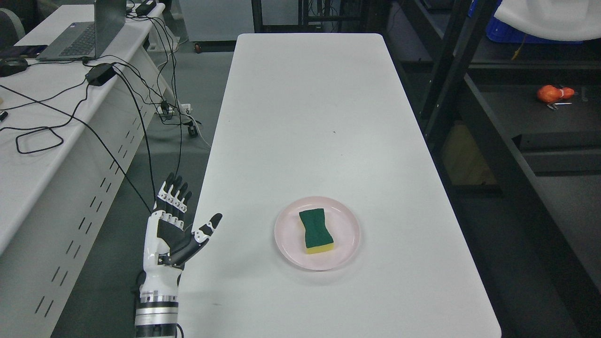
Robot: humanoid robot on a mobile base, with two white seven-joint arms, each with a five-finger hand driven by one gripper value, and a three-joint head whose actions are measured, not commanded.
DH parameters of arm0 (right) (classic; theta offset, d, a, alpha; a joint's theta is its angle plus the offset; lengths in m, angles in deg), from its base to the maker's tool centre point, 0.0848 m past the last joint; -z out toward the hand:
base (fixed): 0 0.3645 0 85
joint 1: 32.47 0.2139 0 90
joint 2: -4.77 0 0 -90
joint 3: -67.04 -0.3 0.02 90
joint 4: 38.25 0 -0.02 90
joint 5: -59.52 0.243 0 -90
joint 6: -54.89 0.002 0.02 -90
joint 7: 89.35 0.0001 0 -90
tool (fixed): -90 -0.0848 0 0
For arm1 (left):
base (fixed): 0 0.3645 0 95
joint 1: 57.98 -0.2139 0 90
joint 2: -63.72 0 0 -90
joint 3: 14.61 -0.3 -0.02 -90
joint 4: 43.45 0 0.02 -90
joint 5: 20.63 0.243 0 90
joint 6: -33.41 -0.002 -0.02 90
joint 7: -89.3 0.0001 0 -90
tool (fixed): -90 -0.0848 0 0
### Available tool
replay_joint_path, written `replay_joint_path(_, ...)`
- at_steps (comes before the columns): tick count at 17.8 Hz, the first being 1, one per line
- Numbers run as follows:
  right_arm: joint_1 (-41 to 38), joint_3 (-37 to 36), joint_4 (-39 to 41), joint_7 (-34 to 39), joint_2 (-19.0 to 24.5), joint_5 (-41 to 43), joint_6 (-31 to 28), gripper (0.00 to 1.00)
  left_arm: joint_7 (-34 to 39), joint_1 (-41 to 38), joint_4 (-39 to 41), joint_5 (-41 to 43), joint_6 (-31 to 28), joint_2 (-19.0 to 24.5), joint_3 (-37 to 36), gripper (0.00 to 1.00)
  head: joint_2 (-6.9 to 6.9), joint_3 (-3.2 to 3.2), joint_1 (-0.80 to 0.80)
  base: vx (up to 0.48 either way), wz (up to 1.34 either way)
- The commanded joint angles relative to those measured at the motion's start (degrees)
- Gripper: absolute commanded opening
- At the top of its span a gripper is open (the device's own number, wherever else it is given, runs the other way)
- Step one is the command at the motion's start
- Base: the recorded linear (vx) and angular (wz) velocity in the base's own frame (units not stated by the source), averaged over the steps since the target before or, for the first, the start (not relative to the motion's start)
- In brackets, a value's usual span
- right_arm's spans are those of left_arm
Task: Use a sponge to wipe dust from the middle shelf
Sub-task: 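Raise the left hand and move it toward the sponge on the pink plate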
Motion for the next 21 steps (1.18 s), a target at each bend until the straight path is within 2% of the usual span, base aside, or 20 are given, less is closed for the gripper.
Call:
replay_joint_path(1, 0.0, 0.0, 1.0, 0.0, -1.0, 0.0, -4.1, 1.00, -5.6, 3.8, -4.1, 0.0, 0.3, 0.5, 6.1, 0.99, 0.00, 0.00, 0.00, 0.000, 0.00)
replay_joint_path(5, 0.0, 0.0, 1.0, 0.0, -1.0, 0.0, -4.1, 1.00, -8.0, 5.4, -4.6, 2.2, -11.1, 0.5, 8.8, 0.97, 0.00, 0.00, 0.00, 0.000, 0.00)
replay_joint_path(8, 0.0, 0.0, 1.0, 0.0, -1.0, 0.0, -4.1, 1.00, -13.3, 11.4, -5.4, 15.3, -9.8, 3.8, 10.3, 0.97, 0.00, 0.00, 0.00, 0.000, 0.00)
replay_joint_path(11, 0.0, 0.0, 1.0, 0.0, -1.0, 0.0, -4.1, 1.00, -16.1, 16.2, -7.0, 28.1, -4.4, 6.9, 9.6, 0.96, 0.00, 0.00, 0.00, 0.000, 0.00)
replay_joint_path(15, 0.0, 0.0, 1.0, 0.0, -1.0, 0.0, -4.1, 1.00, -17.3, 20.5, -14.4, 51.7, 11.8, 8.2, 6.4, 0.91, 0.00, 0.00, 0.00, 0.000, 0.00)
replay_joint_path(17, 0.0, 0.0, 1.0, 0.0, -1.0, 0.0, -4.1, 1.00, -17.3, 24.5, -17.5, 62.0, 17.5, 8.0, 5.5, 0.89, 0.00, 0.00, 0.00, 0.000, 0.00)
replay_joint_path(21, 0.0, 0.0, 1.0, 0.0, -1.0, 0.0, -4.1, 1.00, -17.4, 31.7, -21.2, 72.3, 22.5, 10.7, -4.2, 0.91, 0.00, 0.00, 0.00, 0.000, 0.00)
